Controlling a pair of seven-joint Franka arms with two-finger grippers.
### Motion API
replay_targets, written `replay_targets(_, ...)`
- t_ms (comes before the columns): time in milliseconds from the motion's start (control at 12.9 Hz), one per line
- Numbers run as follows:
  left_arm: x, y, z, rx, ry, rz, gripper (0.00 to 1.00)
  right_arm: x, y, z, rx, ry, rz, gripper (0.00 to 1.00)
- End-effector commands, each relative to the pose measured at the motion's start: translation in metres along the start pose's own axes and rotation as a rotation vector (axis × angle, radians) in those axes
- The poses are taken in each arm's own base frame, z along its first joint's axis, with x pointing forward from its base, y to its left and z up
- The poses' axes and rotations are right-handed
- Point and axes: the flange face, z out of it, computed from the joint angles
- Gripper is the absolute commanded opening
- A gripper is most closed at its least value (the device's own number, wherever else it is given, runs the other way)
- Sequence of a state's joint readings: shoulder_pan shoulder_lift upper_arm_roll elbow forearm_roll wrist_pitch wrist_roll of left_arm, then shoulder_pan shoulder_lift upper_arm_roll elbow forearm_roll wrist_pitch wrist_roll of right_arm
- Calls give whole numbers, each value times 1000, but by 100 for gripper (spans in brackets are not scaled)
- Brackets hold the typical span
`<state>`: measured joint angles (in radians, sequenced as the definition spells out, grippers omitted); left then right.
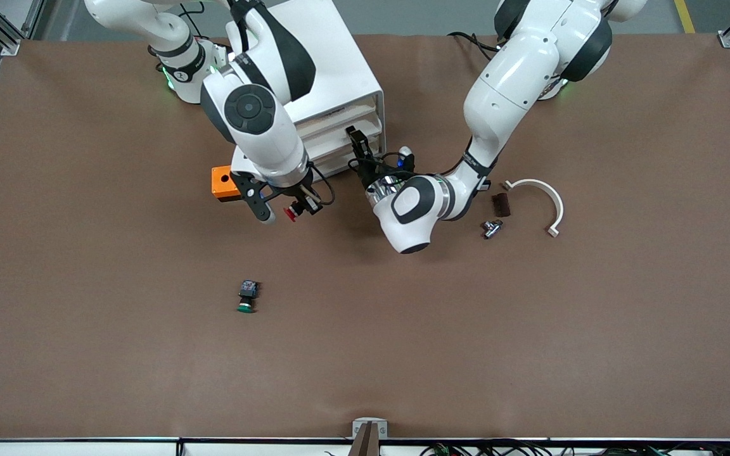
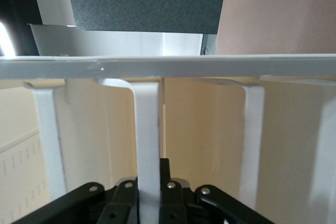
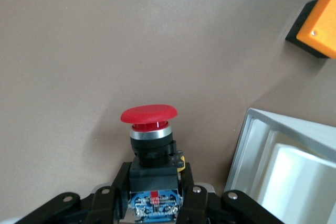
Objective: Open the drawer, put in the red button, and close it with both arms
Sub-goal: 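Pull the drawer open with the left gripper while the right gripper carries the button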
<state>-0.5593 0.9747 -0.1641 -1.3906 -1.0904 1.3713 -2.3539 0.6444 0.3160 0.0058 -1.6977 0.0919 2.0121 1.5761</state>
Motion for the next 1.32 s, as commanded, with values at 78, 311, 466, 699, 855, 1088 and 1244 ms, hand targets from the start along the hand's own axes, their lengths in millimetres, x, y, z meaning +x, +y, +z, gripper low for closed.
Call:
replay_targets(78, 14, 1, -52, 19, -97, -11, 6, -24, 10, -13, 12, -9, 40, 0)
replay_targets(311, 29, 4, -91, 21, -160, -15, 7, -41, 15, -12, 8, -8, 50, 0)
replay_targets(466, 39, 5, -112, 21, -195, -17, 8, -59, 20, -8, 5, -8, 63, 0)
replay_targets(699, 45, 6, -123, 21, -213, -12, 15, -93, 38, 13, 35, -12, 93, 0)
replay_targets(855, 45, 5, -126, 17, -218, 6, 50, -122, 51, 35, 35, -12, 103, 0)
replay_targets(1088, 44, -2, -133, -3, -226, 77, 100, -152, 62, 46, 11, -5, 116, 0)
replay_targets(1244, 52, -9, -157, -28, -263, 201, 100, -159, 64, 49, 3, -2, 127, 15)
